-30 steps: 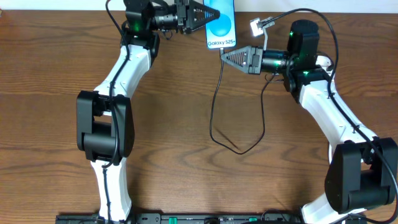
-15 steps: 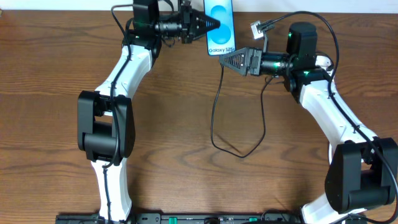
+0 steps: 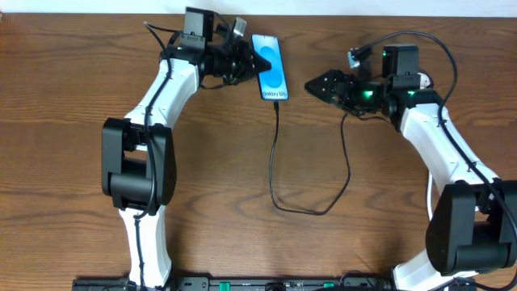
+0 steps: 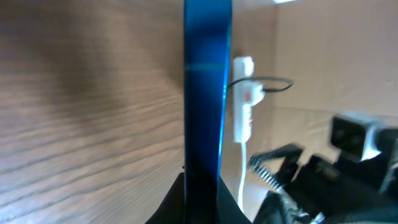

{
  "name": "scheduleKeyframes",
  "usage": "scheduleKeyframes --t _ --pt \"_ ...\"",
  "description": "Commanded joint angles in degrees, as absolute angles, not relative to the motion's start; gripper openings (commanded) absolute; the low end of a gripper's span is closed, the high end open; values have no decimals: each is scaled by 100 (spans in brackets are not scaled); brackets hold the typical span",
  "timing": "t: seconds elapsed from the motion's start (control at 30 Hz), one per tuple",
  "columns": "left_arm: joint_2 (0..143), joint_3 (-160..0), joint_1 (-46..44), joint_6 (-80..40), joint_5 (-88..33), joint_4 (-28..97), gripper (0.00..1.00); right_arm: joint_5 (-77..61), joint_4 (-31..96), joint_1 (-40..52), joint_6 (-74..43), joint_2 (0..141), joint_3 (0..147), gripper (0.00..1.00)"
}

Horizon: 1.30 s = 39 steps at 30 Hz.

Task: Plug charger to phone and switch on socket

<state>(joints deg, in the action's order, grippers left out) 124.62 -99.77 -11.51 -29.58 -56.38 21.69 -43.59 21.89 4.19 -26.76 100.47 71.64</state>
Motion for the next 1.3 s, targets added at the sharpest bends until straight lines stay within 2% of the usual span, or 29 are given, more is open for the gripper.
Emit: scheduleKeyframes --t 0.0,0.43,1.1,1.27 --pt "12508 -10029 -1391 -2152 -5533 2480 7 -3953 2209 276 -2565 10044 7242 99" --pt "12975 -9867 -1658 -1822 -4982 3258 7 -3865 2307 228 -2606 10044 7242 99" --pt "13356 -9852 -1872 -1776 -4862 3481 7 -3326 2318 228 -2676 10044 7242 99" --pt "13364 -9835 -1900 -1778 -4506 3577 7 -3153 2327 228 -2781 10044 7242 99"
